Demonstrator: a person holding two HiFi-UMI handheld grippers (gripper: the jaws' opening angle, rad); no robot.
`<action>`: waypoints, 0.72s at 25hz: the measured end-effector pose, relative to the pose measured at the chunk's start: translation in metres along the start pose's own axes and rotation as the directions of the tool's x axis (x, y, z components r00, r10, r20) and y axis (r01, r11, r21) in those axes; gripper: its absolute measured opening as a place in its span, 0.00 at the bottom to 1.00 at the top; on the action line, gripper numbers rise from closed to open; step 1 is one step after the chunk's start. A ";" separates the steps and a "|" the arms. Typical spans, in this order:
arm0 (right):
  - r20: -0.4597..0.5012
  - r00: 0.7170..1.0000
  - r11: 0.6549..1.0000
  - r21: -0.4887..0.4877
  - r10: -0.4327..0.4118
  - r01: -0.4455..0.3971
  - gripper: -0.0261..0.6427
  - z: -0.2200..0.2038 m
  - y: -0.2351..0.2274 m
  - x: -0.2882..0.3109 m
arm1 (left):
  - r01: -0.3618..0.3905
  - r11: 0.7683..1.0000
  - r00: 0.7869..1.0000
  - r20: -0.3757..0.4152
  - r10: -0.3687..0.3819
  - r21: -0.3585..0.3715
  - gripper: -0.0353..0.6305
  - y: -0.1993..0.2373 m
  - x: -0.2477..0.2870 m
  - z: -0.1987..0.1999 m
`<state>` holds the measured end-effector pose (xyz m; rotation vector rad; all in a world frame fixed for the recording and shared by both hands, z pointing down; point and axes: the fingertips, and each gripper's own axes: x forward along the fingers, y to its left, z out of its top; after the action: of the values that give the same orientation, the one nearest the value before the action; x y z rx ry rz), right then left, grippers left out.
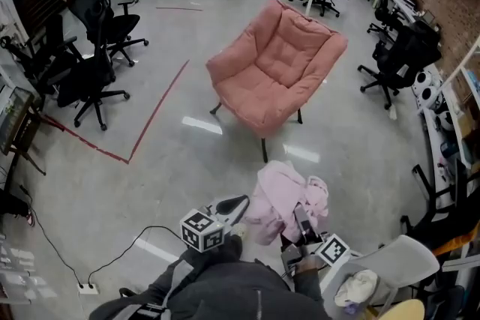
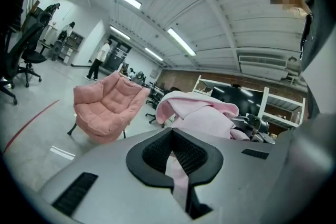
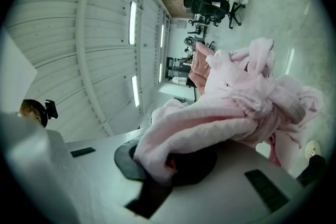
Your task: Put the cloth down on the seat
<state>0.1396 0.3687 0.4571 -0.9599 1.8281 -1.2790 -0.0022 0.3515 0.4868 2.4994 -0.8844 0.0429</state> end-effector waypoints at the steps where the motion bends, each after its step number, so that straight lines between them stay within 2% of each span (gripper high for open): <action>1: 0.000 1.000 1.000 -0.001 -0.002 0.002 0.10 0.002 -0.001 0.006 | 0.001 1.000 1.000 0.002 -0.001 0.001 0.07 0.005 0.003 0.003; 18: 0.001 1.000 1.000 0.005 -0.011 0.011 0.10 0.022 -0.028 0.067 | -0.002 1.000 1.000 -0.004 0.002 -0.008 0.07 0.065 0.045 0.026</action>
<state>0.1313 0.2940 0.4694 -0.9683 1.8203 -1.2893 -0.0086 0.2698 0.5006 2.4900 -0.8833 0.0445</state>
